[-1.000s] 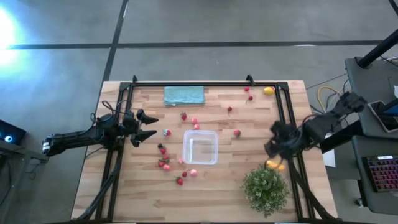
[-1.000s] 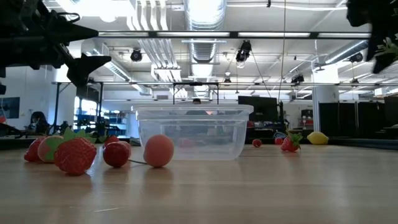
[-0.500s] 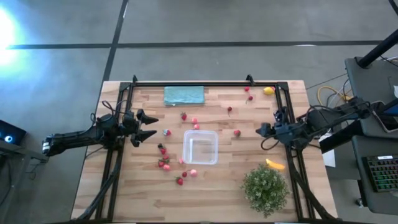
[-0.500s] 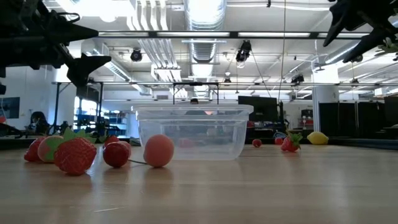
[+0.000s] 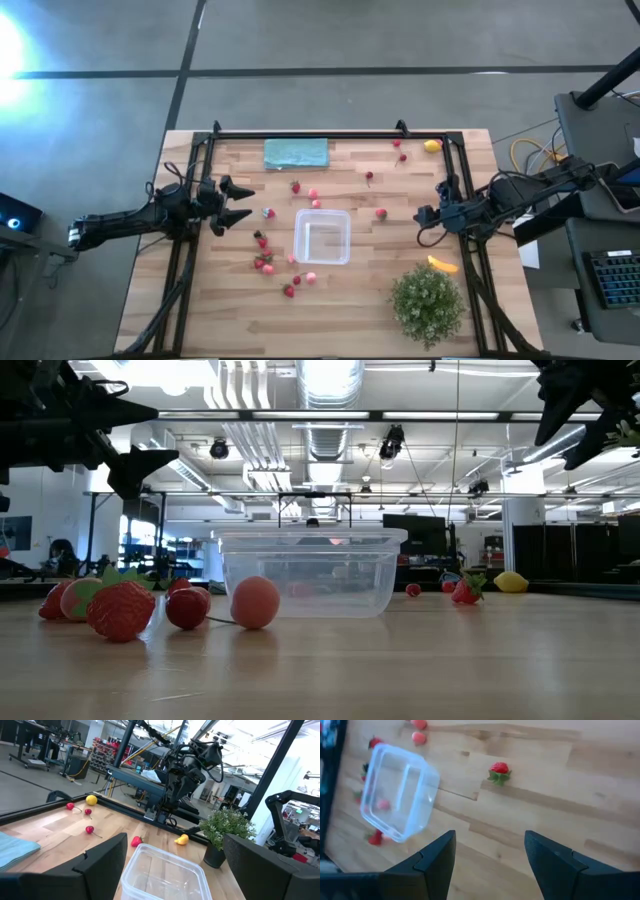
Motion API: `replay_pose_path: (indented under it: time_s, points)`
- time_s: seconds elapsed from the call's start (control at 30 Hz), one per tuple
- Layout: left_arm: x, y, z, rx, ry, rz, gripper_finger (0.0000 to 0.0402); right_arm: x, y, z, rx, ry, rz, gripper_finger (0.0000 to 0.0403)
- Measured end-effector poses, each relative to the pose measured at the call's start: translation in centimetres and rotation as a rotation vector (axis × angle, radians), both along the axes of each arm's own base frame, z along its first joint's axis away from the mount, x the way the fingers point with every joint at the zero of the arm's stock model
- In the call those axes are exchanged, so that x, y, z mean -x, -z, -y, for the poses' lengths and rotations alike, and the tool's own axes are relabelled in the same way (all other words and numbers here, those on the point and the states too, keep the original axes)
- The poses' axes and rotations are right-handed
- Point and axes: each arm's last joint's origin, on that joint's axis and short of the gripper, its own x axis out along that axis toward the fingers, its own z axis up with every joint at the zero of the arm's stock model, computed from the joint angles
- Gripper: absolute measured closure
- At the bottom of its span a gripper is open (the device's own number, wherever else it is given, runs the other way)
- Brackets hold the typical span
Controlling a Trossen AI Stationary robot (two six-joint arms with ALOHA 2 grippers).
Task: Pick and placing Produce into tupperware
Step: Put the yellow banana into the transparent bin
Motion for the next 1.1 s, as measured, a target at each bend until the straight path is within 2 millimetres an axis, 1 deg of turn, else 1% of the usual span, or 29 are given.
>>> replay_pose_path:
  time_s: [0.1,0.17,0.27,0.37,0.43,0.53,0.63,0.73,0.8,0.9,0.97,1.03,1.1]
  points:
    - [0.0,0.0,0.0,0.000,0.000,0.001,0.0088,0.0,0.0,0.0,0.046,-0.090,-0.020,0.0174]
    - [0.0,0.0,0.0,0.000,0.000,0.000,0.0088,0.0,0.0,-0.1,0.056,-0.110,-0.021,0.0174]
    - [0.0,0.0,0.0,0.000,0.000,0.000,0.0088,-0.1,0.0,-0.1,0.007,-0.040,-0.013,0.0174]
    - [0.0,0.0,0.0,0.000,0.000,0.000,0.0088,-0.3,0.2,-0.3,-0.045,-0.046,-0.034,0.0174]
    - [0.0,0.0,0.0,0.000,0.000,0.001,0.0088,-0.6,0.4,-0.6,-0.106,-0.081,-0.053,0.0174]
    - [0.0,0.0,0.0,0.000,0.000,0.000,0.0088,-1.0,0.9,-1.1,-0.159,-0.150,-0.126,0.0174]
    - [0.0,0.0,0.0,0.000,0.000,0.000,0.0088,-1.4,1.6,-1.8,-0.300,-0.191,-0.241,0.0174]
    - [0.0,0.0,0.0,0.000,0.000,0.001,0.0088,-2.1,2.3,-2.8,-0.377,-0.345,-0.347,0.0174]
    - [0.0,0.0,0.0,0.000,0.000,0.001,0.0088,-2.5,2.6,-3.1,-0.366,-0.417,-0.388,0.0174]
    - [0.0,0.0,0.0,0.000,0.000,0.000,0.0088,-3.2,3.0,-3.3,-0.301,-0.531,-0.437,0.0174]
    - [0.0,0.0,0.0,0.000,0.000,0.001,0.0088,-3.3,3.3,-3.3,-0.253,-0.590,-0.501,0.0174]
    - [0.0,0.0,0.0,0.000,0.000,0.000,0.0088,-3.1,3.7,-3.2,-0.200,-0.645,-0.592,0.0174]
    - [0.0,0.0,0.0,0.000,0.000,0.000,0.0088,-2.4,4.2,-2.9,-0.181,-0.674,-0.750,0.0174]
